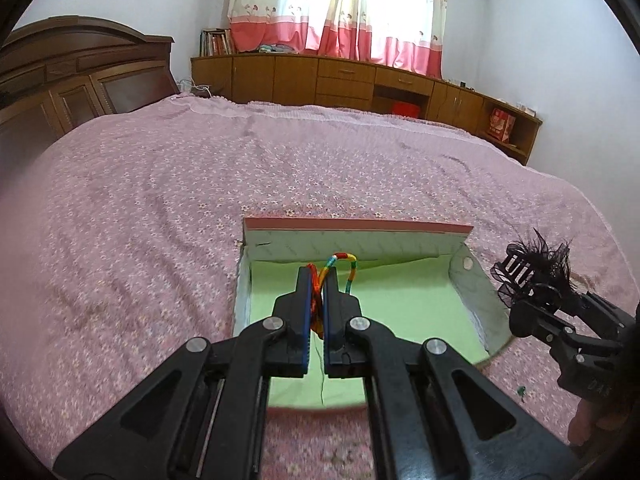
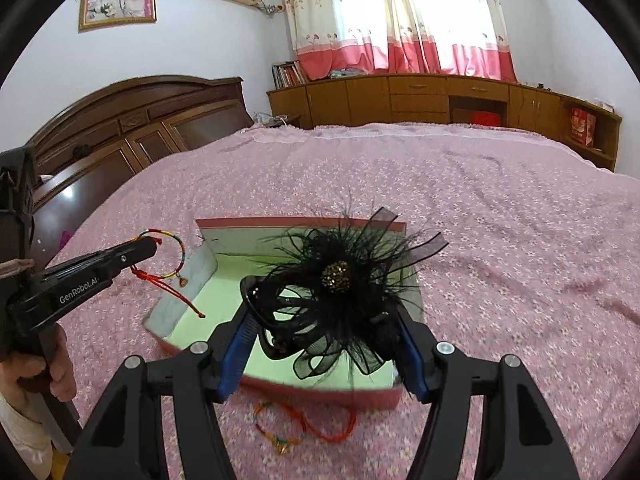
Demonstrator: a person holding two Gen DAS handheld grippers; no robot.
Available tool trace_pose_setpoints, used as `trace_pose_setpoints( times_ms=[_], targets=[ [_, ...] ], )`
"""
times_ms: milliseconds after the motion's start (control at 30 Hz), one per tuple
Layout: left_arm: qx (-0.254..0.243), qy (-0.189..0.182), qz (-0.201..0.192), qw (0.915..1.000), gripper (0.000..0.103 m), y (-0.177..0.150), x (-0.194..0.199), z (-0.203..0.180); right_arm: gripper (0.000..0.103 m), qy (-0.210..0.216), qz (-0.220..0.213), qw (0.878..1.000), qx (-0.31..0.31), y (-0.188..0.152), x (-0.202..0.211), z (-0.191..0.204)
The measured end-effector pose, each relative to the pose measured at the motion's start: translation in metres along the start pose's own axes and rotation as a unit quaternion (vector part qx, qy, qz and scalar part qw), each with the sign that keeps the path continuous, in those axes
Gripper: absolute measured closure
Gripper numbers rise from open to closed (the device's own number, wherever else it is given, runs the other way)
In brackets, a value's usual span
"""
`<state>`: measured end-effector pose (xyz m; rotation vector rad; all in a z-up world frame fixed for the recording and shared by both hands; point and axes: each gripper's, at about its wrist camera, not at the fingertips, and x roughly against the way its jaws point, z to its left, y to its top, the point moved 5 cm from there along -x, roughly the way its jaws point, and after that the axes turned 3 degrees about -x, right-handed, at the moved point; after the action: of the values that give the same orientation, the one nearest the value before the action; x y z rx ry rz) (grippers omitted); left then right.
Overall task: Organize jewelry
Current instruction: 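Carry both items into the shoebox and open both tools to release them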
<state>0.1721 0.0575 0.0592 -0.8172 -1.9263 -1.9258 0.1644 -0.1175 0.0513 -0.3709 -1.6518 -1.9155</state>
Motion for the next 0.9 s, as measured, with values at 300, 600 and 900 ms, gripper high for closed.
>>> trace_pose_setpoints(
  times_ms=[300,600,900],
  targets=[
    [0.003,0.004,0.053,0.9986,0.103,-0.005,-0.054,0.003,0.037,-0.018,0.033,0.999,0.015,0.008,-0.045,-0.007],
    [-0.015,0.016,0.100,0.9947,0.103,-0.004,-0.103,0.002,0.037,-0.035,0.081,0.996,0.018,0.004,-0.094,-0.020],
    [-0.003,0.023,0.171,0.9850,0.103,-0.027,-0.138,0.007,0.037,-0.058,0.126,0.990,0.022,-0.009,-0.126,-0.032]
  ],
)
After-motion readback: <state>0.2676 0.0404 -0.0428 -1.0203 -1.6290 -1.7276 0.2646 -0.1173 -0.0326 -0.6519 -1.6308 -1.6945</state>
